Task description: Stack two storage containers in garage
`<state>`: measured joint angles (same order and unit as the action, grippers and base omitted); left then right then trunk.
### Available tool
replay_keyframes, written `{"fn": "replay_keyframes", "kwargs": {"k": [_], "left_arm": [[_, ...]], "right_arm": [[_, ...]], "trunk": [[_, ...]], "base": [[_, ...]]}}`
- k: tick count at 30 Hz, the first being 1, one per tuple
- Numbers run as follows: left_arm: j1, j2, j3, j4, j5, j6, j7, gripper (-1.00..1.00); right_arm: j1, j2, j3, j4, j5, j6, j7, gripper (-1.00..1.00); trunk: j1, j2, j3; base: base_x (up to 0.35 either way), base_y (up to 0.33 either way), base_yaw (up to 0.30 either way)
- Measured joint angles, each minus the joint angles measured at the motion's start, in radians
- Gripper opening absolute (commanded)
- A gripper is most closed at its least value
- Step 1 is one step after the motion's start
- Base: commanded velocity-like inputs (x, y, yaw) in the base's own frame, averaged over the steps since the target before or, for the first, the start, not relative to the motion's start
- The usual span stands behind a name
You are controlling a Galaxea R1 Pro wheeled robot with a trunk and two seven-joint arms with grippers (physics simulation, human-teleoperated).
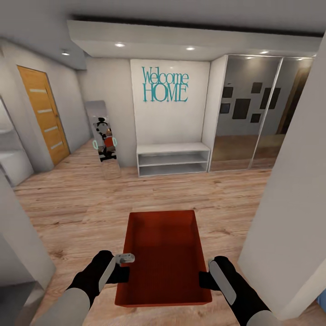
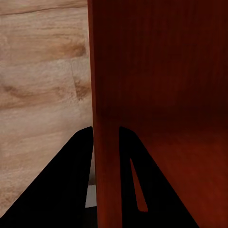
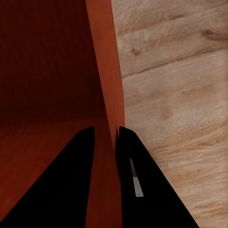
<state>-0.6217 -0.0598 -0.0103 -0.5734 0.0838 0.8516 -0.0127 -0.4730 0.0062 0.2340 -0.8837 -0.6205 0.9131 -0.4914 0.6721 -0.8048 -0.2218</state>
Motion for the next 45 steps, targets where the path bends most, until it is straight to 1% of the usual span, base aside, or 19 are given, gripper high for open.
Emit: {"fn": "replay_keyframes", "kwargs": {"k": [5,22,37,45], "left_arm": [[0.0,0.0,0.0,0.0,0.0,0.0,0.0,-1.0],[0.0,0.0,0.0,0.0,0.0,0.0,0.0,-1.0],[0.001,0.0,0.001,0.0,0.0,0.0,0.0,-1.0],[0.0,0.0,0.001,0.0,0.0,0.0,0.0,-1.0]], "right_arm": [[0.0,0.0,0.0,0.0,-0.001,0.0,-0.001,-1.0],[0.0,0.0,0.001,0.0,-0.002,0.0,-0.002,-1.0],[0.0,0.0,0.001,0.0,-0.002,0.0,-0.001,-1.0],[0.0,0.0,0.0,0.0,-0.001,0.0,-0.001,-1.0]], "trunk": [[-0.001,0.0,0.0],[-0.001,0.0,0.0],[-0.001,0.0,-0.003],[-0.001,0.0,-0.004]], "base": [[0.235,0.0,0.001],[0.329,0.0,0.009],[0.328,0.0,0.244],[0.318,0.0,0.053]]}}
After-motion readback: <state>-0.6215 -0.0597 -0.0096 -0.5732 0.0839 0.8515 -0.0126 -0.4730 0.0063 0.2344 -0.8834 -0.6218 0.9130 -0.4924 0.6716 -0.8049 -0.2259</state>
